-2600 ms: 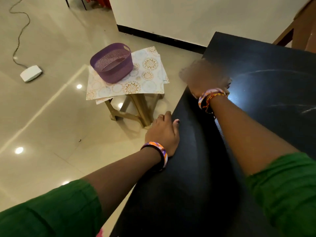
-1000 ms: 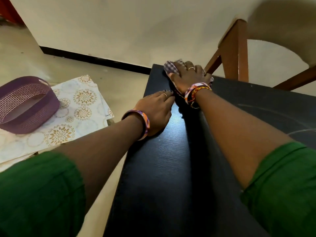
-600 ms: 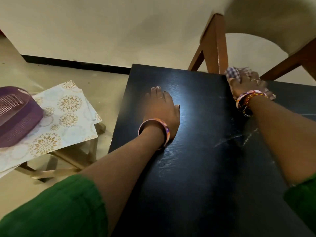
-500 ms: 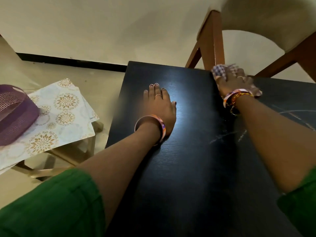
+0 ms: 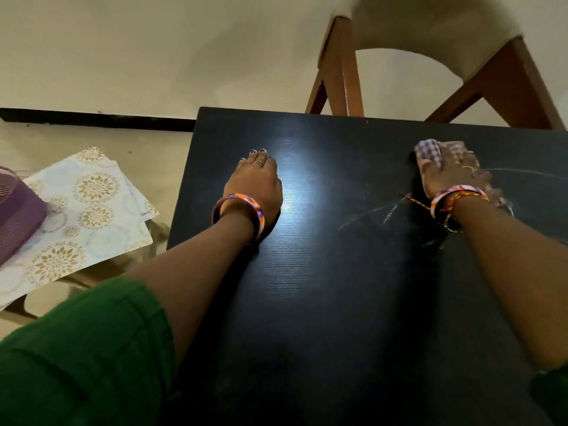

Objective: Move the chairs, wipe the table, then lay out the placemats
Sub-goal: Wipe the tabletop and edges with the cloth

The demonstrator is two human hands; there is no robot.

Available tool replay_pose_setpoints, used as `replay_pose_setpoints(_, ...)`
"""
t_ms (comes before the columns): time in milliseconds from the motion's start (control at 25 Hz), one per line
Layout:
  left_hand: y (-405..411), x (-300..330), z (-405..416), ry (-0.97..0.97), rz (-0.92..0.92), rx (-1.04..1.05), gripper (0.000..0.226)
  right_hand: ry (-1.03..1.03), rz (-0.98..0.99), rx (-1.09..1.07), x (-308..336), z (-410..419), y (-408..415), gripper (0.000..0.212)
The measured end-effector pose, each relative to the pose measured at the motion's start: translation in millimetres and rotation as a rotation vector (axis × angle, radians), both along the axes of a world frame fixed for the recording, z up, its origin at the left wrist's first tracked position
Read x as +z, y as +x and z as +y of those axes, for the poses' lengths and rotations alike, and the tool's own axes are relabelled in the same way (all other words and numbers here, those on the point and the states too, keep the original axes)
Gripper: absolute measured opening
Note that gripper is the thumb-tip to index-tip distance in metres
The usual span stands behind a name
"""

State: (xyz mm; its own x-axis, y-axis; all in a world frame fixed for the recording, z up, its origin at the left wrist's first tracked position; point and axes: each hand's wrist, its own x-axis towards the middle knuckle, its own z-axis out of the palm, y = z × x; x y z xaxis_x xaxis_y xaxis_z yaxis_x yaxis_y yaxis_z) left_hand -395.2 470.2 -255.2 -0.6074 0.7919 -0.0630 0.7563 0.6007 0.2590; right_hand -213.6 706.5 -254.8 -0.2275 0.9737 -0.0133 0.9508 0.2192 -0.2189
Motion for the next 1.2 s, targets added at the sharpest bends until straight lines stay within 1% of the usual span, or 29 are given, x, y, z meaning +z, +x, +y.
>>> replay_pose_setpoints(80,1.7,-1.5,2.2,-0.048,0.024,-0.004,0.049,-0.059,-0.004,-0.059,7.9,-19.3,5.8,0.081)
replay_pose_setpoints(160,4.2,-2.3,3.5,-0.076,0.043,-0.004,0.050,-0.046,0.011,-0.018,10.5,-50.5,-14.2,0.075)
replay_pose_setpoints(240,8.9,-0.8,1.3,-0.091,0.055,-0.002,0.050,-0.048,0.015,0.156,7.7,-98.8,-45.2,0.065)
replay_pose_setpoints(320,15.7,1.0,-6.2,-0.092,0.064,0.006,0.050,-0.067,-0.038,0.350,-1.0,-143.1,-65.7,0.055)
replay_pose_setpoints(400,25.6,2.9,-18.3,-0.086,0.049,0.005,0.050,-0.049,-0.063,0.418,-1.9,-153.3,-58.7,0.053)
replay_pose_setpoints(480,34.6,2.7,-33.4,-0.080,0.040,-0.013,0.051,-0.040,-0.048,0.323,-1.8,-139.5,-29.0,0.054)
replay_pose_setpoints(640,48.6,0.5,-61.5,-0.057,-0.017,-0.042,0.053,-0.104,-0.035,-0.053,5.0,-106.7,51.4,0.061)
replay_pose_setpoints(720,56.0,-1.9,-73.3,-0.051,-0.025,-0.047,0.053,-0.128,-0.050,-0.105,11.3,-112.7,66.3,0.066)
replay_pose_setpoints(840,63.4,-3.0,-81.6,-0.046,-0.028,-0.045,0.053,-0.101,-0.048,-0.004,11.7,-154.2,39.2,0.061)
replay_pose_setpoints(960,66.7,-1.3,-85.8,-0.037,-0.029,-0.028,0.054,-0.113,-0.047,0.271,8.1,-221.0,-5.9,0.056)
replay_pose_setpoints(1040,71.3,-0.7,-91.6,-0.038,-0.030,-0.019,0.054,-0.122,-0.079,0.406,6.2,-238.1,-11.3,0.055)
replay_pose_setpoints(1120,75.8,-1.2,-99.9,-0.042,-0.026,-0.023,0.053,-0.126,-0.085,0.375,4.7,-221.8,5.6,0.055)
replay_pose_setpoints(1200,79.9,-2.7,-108.5,-0.055,-0.023,-0.035,0.054,-0.104,-0.100,0.204,5.4,-194.9,40.9,0.057)
